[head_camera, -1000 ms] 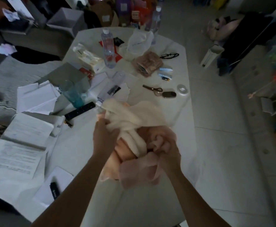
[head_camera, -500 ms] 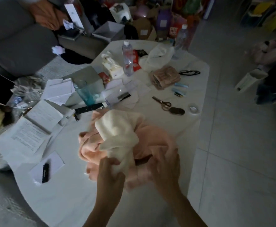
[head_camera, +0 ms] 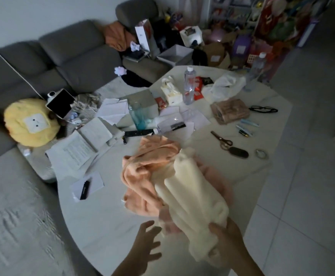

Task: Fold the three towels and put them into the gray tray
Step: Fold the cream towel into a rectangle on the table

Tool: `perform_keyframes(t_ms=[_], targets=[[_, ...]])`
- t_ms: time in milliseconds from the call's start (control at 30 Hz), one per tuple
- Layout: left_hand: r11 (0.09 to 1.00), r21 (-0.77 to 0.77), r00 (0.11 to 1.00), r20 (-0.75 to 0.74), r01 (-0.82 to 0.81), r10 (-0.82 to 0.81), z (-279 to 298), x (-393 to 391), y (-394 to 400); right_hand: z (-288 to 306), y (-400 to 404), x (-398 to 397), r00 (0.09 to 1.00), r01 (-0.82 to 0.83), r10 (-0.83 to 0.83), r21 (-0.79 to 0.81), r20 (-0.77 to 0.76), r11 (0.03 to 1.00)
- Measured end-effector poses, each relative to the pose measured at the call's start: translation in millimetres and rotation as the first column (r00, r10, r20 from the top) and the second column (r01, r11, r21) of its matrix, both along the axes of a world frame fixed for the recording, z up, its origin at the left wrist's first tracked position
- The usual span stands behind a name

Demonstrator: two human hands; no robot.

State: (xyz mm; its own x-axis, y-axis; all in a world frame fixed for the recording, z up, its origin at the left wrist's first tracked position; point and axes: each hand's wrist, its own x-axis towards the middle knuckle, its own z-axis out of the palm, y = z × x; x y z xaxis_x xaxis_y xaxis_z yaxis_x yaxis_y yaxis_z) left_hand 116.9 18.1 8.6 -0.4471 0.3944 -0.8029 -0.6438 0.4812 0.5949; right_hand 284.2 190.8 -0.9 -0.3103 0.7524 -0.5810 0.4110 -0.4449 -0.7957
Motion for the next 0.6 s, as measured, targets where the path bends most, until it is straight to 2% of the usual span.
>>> perform_keyframes(t_ms=[33,67,133,233,333,433,500,533,567,600], targets=[[0.994,-0.016,0.981,0.160,-0.110,0.111,-9,-7,2,-8,0,3,0.998,-0.010,0.008,0.020,0.060,1.000],[0.987,-0.012,0.957,0.240,-0.163,0.161,-19,-14,5,-16,1,2,0.991,-0.026,0.021,0.034,0.130,0.999],[0.978,0.046,0.937,0.300,-0.202,0.179,-34,-25,19,-28,5,-11,0.975,-0.070,0.063,0.025,0.212,0.997],[0.954,0.149,0.914,0.358,-0.258,0.192,-45,-39,54,-42,12,-47,0.989,-0.060,0.061,-0.017,0.137,0.998],[0.915,0.273,0.931,0.295,-0.298,0.215,-58,-71,86,-47,31,-89,0.995,-0.058,0.055,0.030,0.083,0.998],[0.899,0.357,0.956,0.232,-0.255,0.179,-61,-109,109,-30,55,-122,0.976,-0.119,0.086,0.158,0.201,0.980],[0.928,0.328,0.970,0.216,-0.176,0.108,-56,-119,111,-8,57,-123,0.969,-0.100,0.024,0.301,0.246,0.948],[0.950,0.282,0.976,0.202,-0.136,0.080,-53,-118,107,6,53,-116,0.977,-0.048,-0.029,0.352,0.211,0.935],[0.969,0.223,0.980,0.189,-0.108,0.066,-51,-114,101,21,44,-107,0.987,0.030,-0.081,0.338,0.138,0.941],[0.981,0.174,0.981,0.184,-0.086,0.053,-49,-106,94,36,33,-98,0.992,0.114,-0.121,0.232,0.018,0.966]])
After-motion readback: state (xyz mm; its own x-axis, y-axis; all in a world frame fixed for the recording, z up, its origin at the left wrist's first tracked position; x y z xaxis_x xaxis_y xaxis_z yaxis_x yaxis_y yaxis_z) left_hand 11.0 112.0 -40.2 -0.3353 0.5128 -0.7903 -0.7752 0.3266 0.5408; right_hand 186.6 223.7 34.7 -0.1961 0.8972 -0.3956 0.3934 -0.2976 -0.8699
